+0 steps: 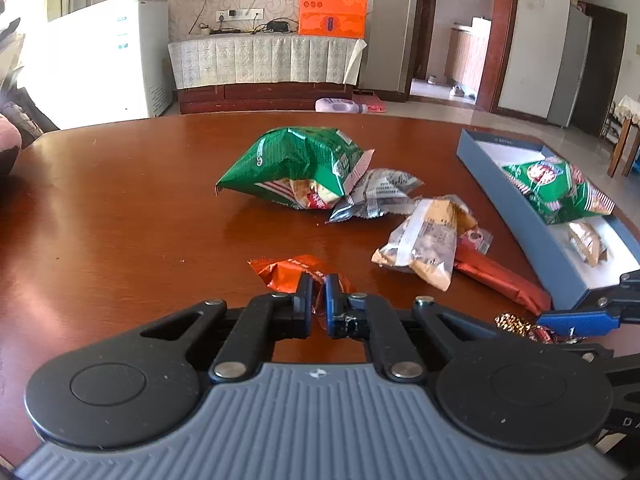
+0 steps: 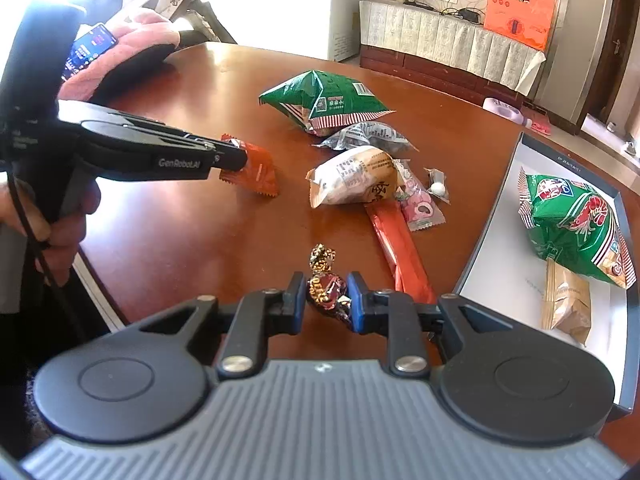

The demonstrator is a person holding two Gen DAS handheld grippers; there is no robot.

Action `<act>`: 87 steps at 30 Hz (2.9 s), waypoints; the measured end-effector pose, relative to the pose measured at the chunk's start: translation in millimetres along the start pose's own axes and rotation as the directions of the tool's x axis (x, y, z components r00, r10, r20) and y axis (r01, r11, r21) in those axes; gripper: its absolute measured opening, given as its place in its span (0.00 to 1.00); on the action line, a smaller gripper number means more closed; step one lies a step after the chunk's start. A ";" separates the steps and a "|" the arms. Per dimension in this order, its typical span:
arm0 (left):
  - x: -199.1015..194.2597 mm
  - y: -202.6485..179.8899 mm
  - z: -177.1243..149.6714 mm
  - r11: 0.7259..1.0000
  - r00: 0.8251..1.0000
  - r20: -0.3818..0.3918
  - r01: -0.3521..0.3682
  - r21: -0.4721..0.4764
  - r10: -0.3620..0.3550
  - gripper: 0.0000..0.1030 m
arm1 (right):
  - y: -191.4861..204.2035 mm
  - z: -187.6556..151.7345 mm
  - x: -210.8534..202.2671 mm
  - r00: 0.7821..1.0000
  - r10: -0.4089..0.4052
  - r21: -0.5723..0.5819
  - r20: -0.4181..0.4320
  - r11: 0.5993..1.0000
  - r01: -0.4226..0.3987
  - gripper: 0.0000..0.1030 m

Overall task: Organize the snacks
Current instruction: 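Close left gripper on the orange packet while right gripper grasps the gold chocolate, then carry the orange packet in left gripper and chocolate in right gripper over the box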

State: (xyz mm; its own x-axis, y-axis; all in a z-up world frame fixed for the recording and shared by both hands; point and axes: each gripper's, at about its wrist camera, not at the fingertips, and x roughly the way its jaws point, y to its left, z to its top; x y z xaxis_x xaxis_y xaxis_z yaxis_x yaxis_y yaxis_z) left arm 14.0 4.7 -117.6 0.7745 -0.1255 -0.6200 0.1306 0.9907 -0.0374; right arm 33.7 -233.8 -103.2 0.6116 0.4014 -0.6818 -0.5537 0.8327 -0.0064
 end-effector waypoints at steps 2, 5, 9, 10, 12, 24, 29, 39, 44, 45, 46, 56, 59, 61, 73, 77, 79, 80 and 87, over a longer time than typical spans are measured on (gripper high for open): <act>8.0 -0.5 -3.5 1.000 0.999 -0.039 -0.017 0.008 0.017 0.08 | 0.7 -0.6 4.8 1.000 -0.005 -0.007 -0.019 1.000 0.005 0.25; 11.3 -0.8 -5.2 0.999 0.998 -0.050 -0.040 0.001 0.040 0.23 | 2.7 -2.1 11.5 0.999 -0.016 -0.026 -0.043 1.000 0.014 0.25; 19.4 2.1 -7.3 0.993 0.990 -0.093 -0.112 -0.030 0.108 0.80 | 3.7 -4.7 18.0 0.997 -0.023 -0.038 -0.067 0.999 0.021 0.26; 20.7 2.3 -6.4 0.994 0.990 -0.090 -0.107 -0.025 0.104 0.80 | 3.4 -4.3 18.3 0.998 -0.022 -0.033 -0.066 0.999 0.020 0.26; 23.4 3.0 -4.0 0.995 0.991 -0.087 -0.100 -0.030 0.097 0.80 | 2.0 -4.3 18.1 0.998 -0.018 -0.022 -0.063 1.000 0.017 0.33; 41.0 -5.0 6.0 0.999 0.999 -0.052 -0.002 0.040 0.004 0.48 | -0.4 -2.8 22.9 0.998 0.001 -0.020 -0.069 1.000 -0.002 0.37; 40.5 -4.4 6.9 0.999 0.998 -0.049 0.027 0.029 -0.025 0.44 | 5.0 -0.2 23.5 0.998 -0.003 -0.032 -0.065 0.999 0.001 0.28; 21.5 3.6 6.9 1.000 1.000 -0.015 0.012 -0.009 -0.013 0.44 | 0.3 1.9 8.1 1.000 0.003 0.000 -0.019 1.000 -0.003 0.26; 16.5 0.4 6.6 1.000 1.000 -0.022 0.002 0.000 -0.002 0.44 | 1.2 0.1 11.3 0.998 0.013 -0.005 -0.056 1.000 -0.014 0.26; 17.8 -0.6 6.0 1.000 1.000 -0.027 -0.006 0.000 0.006 0.44 | 2.4 -1.2 13.1 0.997 0.019 -0.009 -0.072 1.000 -0.020 0.27; 18.7 -1.1 5.6 1.000 0.999 -0.032 -0.007 -0.001 0.007 0.44 | 3.9 -2.5 14.9 0.996 0.027 -0.016 -0.086 0.999 -0.028 0.27; 23.3 -4.6 2.0 1.000 0.999 -0.049 0.010 0.015 -0.010 0.44 | -2.8 -5.9 16.1 0.996 -0.017 -0.017 -0.082 1.000 0.016 0.27; 25.0 -2.6 1.8 1.000 0.999 -0.051 0.010 0.013 -0.010 0.44 | -2.7 -6.9 15.2 0.996 -0.017 -0.018 -0.085 1.000 0.015 0.27; 25.9 -2.2 1.9 1.000 0.999 -0.053 0.014 0.010 -0.013 0.44 | 0.3 -6.6 13.5 0.996 -0.031 -0.036 -0.084 0.999 0.028 0.25; 16.8 -0.6 6.5 1.000 1.000 -0.022 0.022 0.009 -0.022 0.44 | -3.4 4.3 -5.1 0.998 -0.057 -0.022 0.031 0.998 0.057 0.24; 10.8 -2.7 10.6 1.000 1.000 -0.008 0.027 0.008 -0.027 0.44 | -9.4 7.5 -13.6 0.996 -0.057 -0.007 0.067 0.998 0.057 0.24; 8.5 -4.5 14.5 0.999 0.999 -0.002 0.034 0.000 -0.034 0.44 | -12.9 8.0 -17.8 0.995 -0.056 0.005 0.082 0.998 0.056 0.24; 7.2 -5.9 16.2 0.999 0.999 0.002 0.035 0.002 -0.035 0.44 | -14.6 8.5 -19.7 0.994 -0.056 0.010 0.091 0.998 0.056 0.24; 2.9 -20.7 26.5 0.999 0.999 0.010 0.046 0.025 -0.046 0.44 | -29.8 6.7 -33.8 0.988 -0.072 0.051 0.133 0.997 0.066 0.24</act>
State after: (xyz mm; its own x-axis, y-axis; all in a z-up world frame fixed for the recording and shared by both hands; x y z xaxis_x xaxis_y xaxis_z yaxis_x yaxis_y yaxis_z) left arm 30.0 -17.6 -97.8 0.7740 -0.1718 -0.6094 0.1817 0.9823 -0.0462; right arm 33.3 -269.6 -75.0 0.7197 0.3877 -0.5759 -0.4827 0.8757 -0.0137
